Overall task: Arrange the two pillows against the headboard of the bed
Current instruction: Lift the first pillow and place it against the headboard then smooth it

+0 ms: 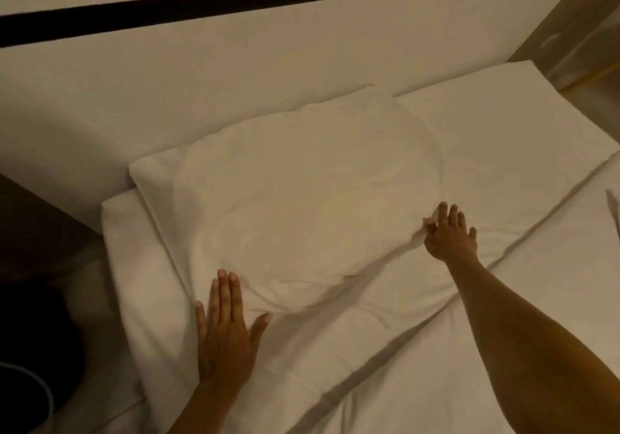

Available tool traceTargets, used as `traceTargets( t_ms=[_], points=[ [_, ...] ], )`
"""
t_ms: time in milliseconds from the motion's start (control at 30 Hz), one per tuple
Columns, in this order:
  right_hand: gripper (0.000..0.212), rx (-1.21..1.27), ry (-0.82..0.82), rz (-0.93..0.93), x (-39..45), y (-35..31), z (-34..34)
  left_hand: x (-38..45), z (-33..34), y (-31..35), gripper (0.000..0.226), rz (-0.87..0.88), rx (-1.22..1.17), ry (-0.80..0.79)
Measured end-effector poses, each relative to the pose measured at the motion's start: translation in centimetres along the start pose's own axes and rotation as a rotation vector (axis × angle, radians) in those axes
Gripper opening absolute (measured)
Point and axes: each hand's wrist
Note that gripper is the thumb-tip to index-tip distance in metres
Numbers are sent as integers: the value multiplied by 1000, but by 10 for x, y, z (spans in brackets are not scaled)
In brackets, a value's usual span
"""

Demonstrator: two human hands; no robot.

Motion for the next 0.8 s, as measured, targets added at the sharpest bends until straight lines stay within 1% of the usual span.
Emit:
traceTargets(
  t_ms=[67,167,233,300,367,400,467,500,633,800],
  points=[
    [63,-4,16,2,-5,8,-14,-5,-13,2,91,-29,-38,14],
    [64,20,47,-52,-22,-1,-42,6,-49,22,91,-31,-103,44],
    [64,61,49,-57,-37,-14,-63,19,-84,43,98,-16,-117,48],
    [65,106,48,-59,-55,-31,-84,32,-114,60,111,13,-120,31],
    [65,143,47,-69,-74,-48,-103,43,-140,72,115,33,-128,16],
    [65,157,46,-75,-84,-56,-113,46,-152,75,109,43,-116,5],
    [65,184,35,-77,-105,-69,-132,47,-175,79,87,64,-67,-40],
    [65,200,33,-74,-115,-74,-141,45,-186,79,81,70,-51,-62],
    [63,225,59,-61,-154,-85,-180,37,-229,74,78,112,-23,-94],
    [63,215,110,-35,-210,-87,-228,24,-292,68,78,231,15,-118]
  ],
)
Point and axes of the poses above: each hand's wrist, its own x-axis towards the middle knuckle, its own z-axis out of the palm, y = z × x, and after that the axes turned 1 degree about -x, right-handed
